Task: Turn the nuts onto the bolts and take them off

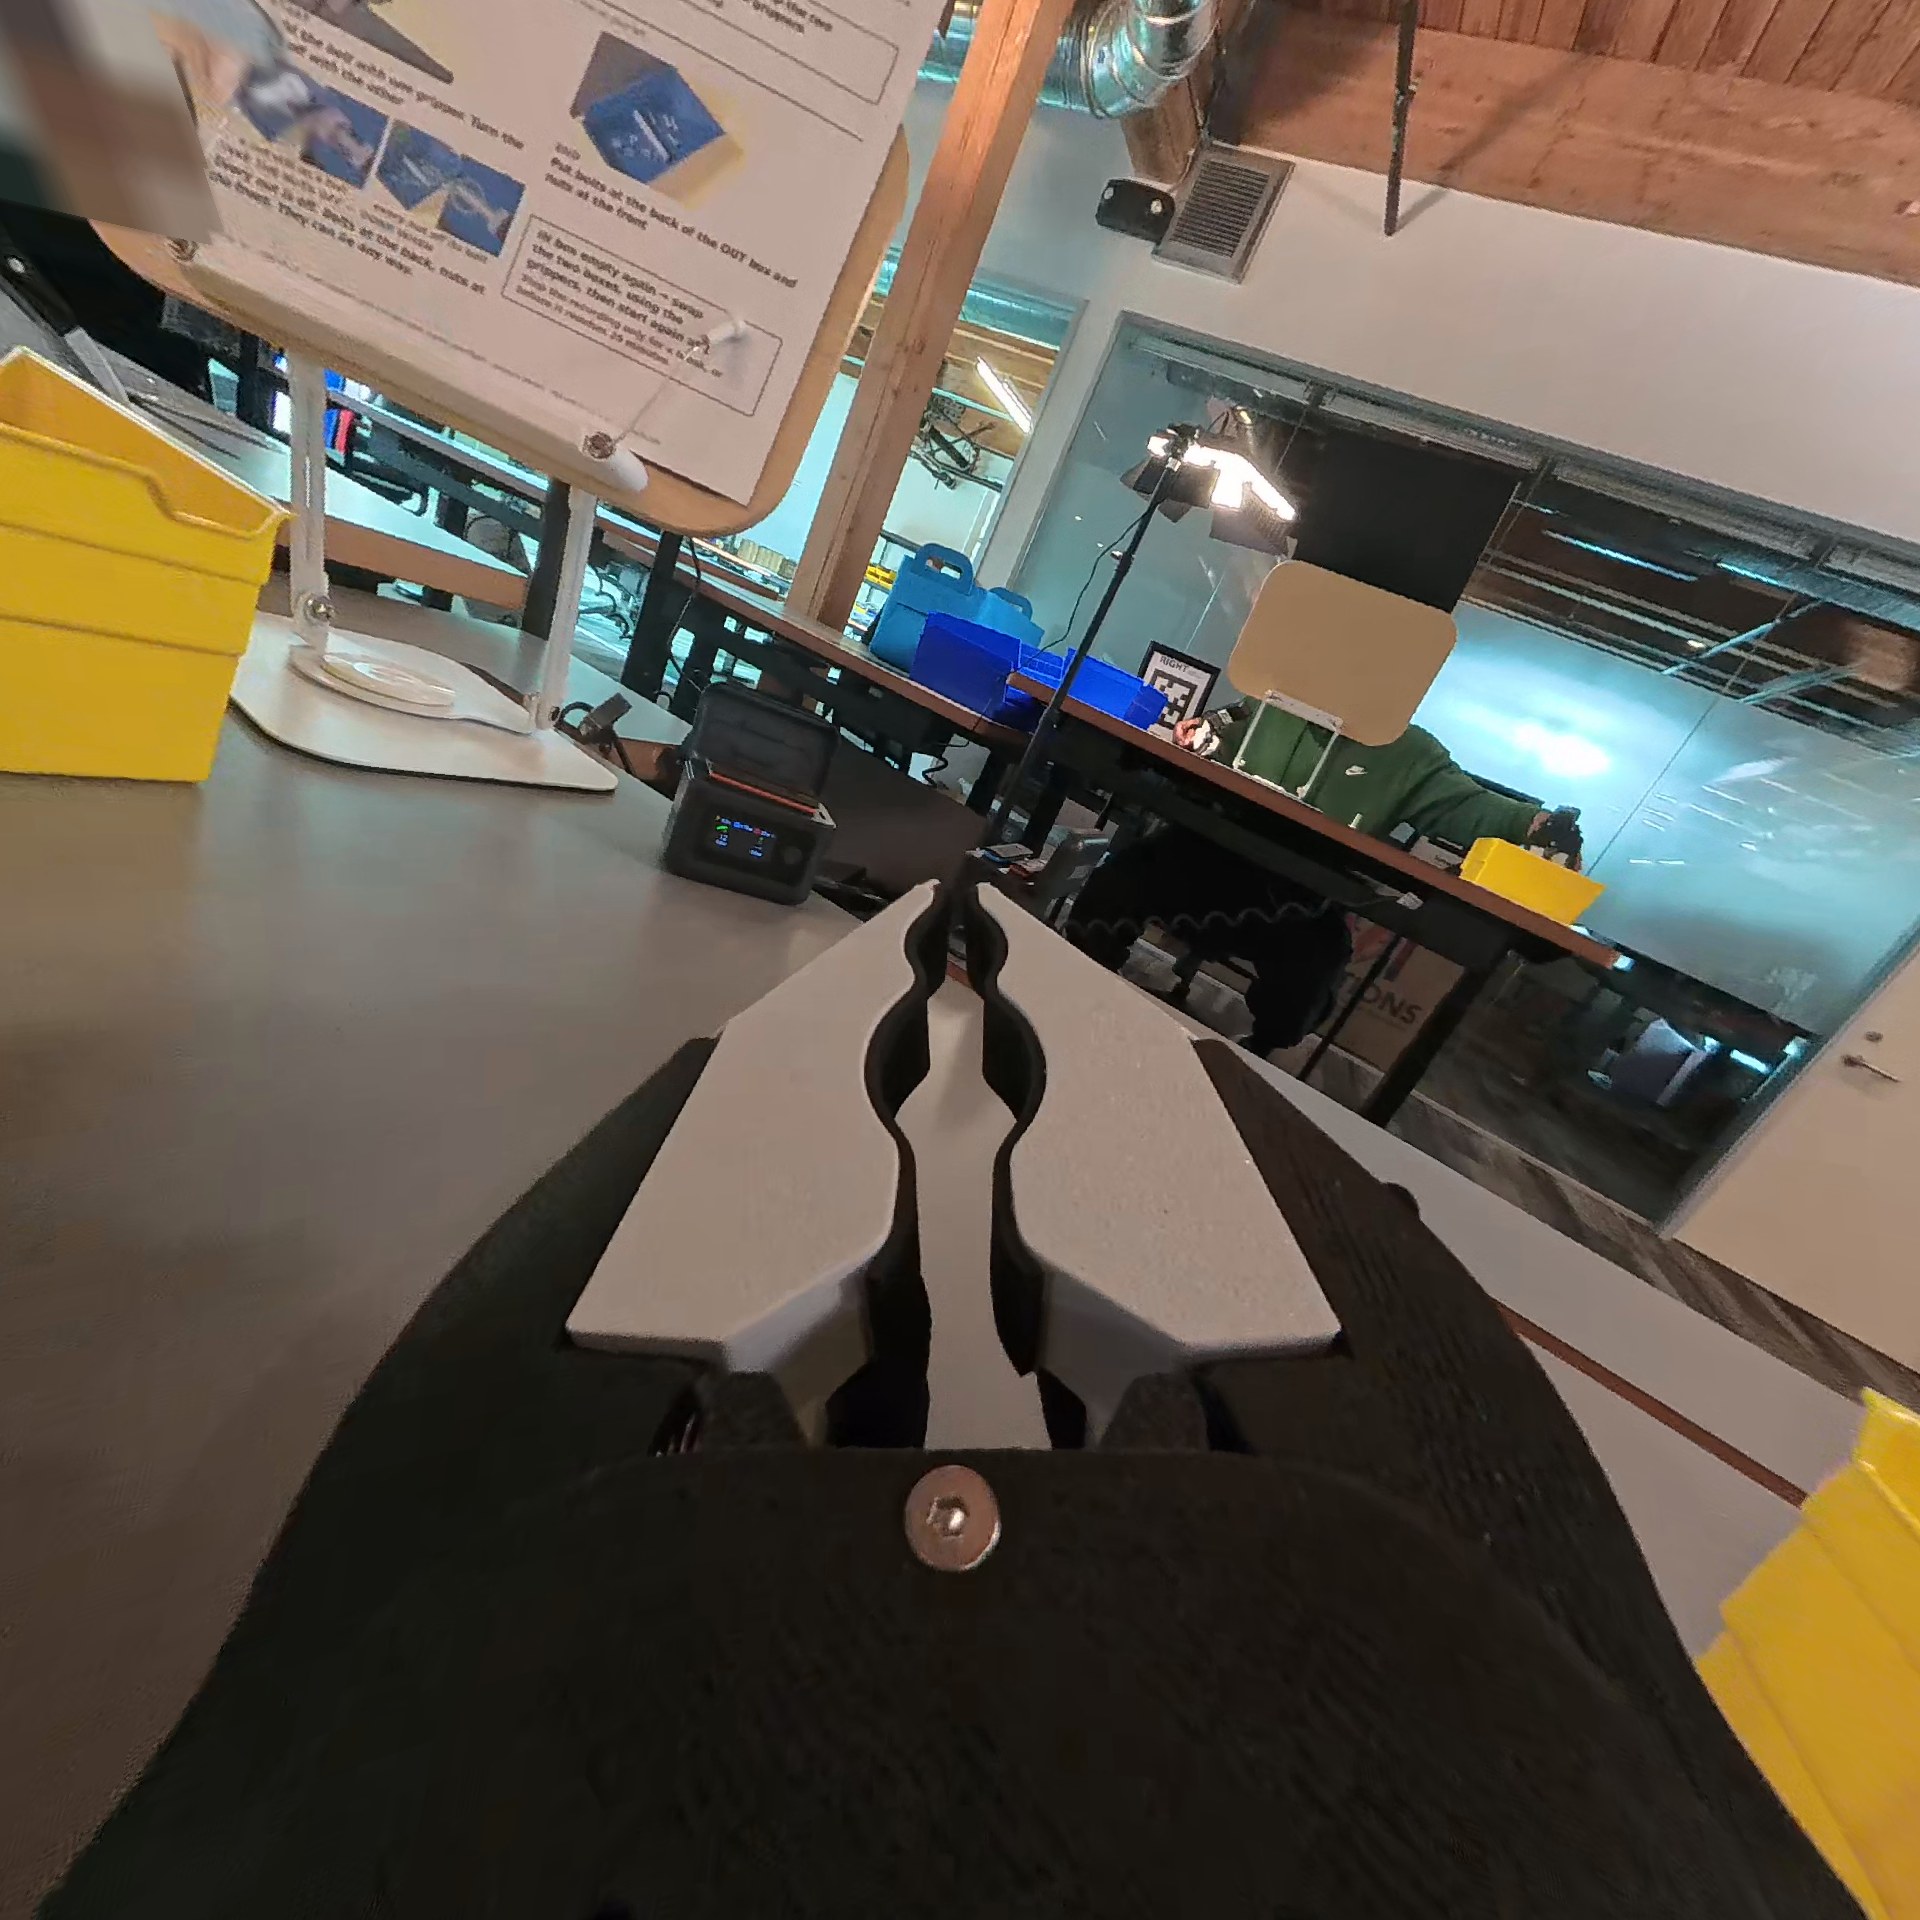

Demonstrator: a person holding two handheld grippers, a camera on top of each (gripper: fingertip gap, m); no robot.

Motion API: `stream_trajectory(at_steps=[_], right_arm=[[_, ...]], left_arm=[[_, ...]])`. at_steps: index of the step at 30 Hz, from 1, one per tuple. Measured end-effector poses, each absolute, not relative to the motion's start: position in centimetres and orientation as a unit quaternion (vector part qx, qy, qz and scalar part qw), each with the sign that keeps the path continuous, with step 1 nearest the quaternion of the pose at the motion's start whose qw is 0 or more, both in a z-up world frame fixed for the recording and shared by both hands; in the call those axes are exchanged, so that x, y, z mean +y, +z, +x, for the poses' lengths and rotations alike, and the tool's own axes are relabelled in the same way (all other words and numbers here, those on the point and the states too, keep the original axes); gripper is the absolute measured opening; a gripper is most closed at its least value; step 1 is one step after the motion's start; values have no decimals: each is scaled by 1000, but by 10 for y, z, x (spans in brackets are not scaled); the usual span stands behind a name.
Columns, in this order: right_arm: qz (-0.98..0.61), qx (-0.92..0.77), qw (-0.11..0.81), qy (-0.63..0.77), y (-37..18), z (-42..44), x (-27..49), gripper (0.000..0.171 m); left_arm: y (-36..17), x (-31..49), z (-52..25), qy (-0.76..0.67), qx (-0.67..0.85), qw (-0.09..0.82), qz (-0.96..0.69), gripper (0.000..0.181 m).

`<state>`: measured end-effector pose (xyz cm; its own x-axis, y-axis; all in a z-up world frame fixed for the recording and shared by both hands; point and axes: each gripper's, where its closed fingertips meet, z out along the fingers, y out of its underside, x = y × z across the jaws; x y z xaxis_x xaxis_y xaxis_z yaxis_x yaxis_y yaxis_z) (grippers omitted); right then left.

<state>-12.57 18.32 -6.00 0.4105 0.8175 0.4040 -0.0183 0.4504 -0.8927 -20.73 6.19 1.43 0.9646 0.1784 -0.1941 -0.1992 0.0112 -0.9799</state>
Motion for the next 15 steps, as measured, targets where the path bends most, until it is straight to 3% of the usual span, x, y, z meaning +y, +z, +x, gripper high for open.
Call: stream_trajectory(at_steps=[1, 4, 10, 15], right_arm=[[-437, -458, 718, 291, -60, -126, 184, 0], [-442, -450, 717, 297, -59, -125, 186, 0], [-443, -448, 715, 302, -59, -127, 186, 0], [-446, -443, 715, 307, -58, -126, 188, 0]], left_arm=[[23, 50, -220, 143, 3, 699, -700, 24], [42, 14, -288, 155, -79, 655, -735, 59], [-62, -45, -400, 79, -201, 338, -916, 39], [-132, -78, -399, -36, -241, 139, -960, 31]])
